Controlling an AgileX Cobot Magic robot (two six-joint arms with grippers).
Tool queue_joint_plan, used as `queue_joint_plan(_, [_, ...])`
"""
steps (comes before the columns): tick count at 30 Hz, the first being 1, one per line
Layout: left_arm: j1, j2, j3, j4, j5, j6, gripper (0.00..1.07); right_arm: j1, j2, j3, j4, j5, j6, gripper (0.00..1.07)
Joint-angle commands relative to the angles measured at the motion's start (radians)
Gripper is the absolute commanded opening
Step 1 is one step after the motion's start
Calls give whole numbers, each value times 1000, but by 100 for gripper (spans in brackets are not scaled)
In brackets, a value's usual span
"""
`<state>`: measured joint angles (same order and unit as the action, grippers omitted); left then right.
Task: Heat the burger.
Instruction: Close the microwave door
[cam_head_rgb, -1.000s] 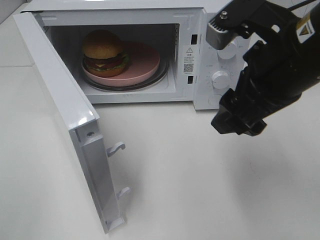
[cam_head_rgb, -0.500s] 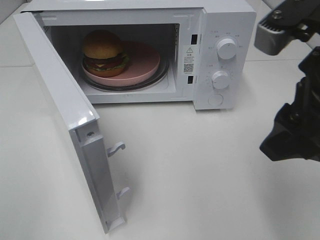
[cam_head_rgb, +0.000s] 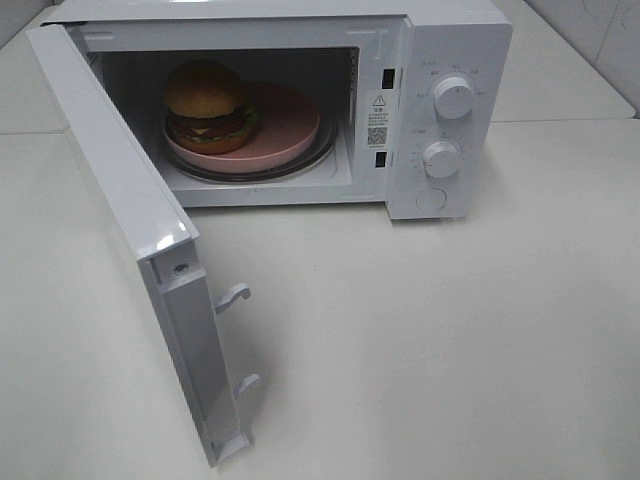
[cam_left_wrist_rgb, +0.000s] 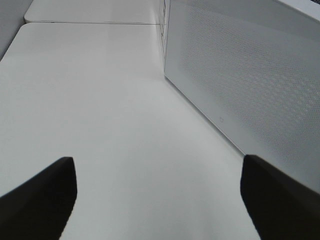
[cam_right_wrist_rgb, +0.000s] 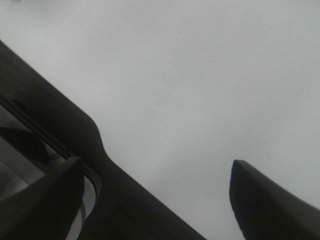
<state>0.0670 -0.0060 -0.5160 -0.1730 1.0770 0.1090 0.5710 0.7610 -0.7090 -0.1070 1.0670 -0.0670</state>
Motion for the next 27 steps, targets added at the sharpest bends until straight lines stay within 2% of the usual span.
queue_joint_plan(1, [-1,-16,0,0,-5,-1,82,-88,-70,31,-13,-6,27,76])
queue_joint_plan(2, [-1,-16,0,0,-5,-1,82,-88,-70,31,-13,-6,27,76])
queue_joint_plan(4, [-1,-16,0,0,-5,-1,82,-197,-170,50,-12,-12,56,76])
queue_joint_plan(5, [-1,-16,0,0,-5,-1,82,-197,-170,50,-12,-12,56,76])
queue_joint_plan(7, [-1,-16,0,0,-5,-1,82,-267,-248,61,-17,-12,84,76])
queue_joint_plan(10, [-1,-16,0,0,-5,-1,82,-292,-275,65,-17,-14,91,76])
queue_joint_plan(12, [-1,-16,0,0,-5,-1,82,-350,-350,86,-17,-22,110,76])
queue_joint_plan(19, [-1,-16,0,0,-5,-1,82,-422,-476,143,-15,-40,143,76])
queue_joint_plan(21, [-1,-16,0,0,-5,-1,82,-466,-545,166,-15,-41,178,76])
queue_joint_plan(27, [-1,-16,0,0,-5,-1,82,-499,-634,185,-14,-63,181,76])
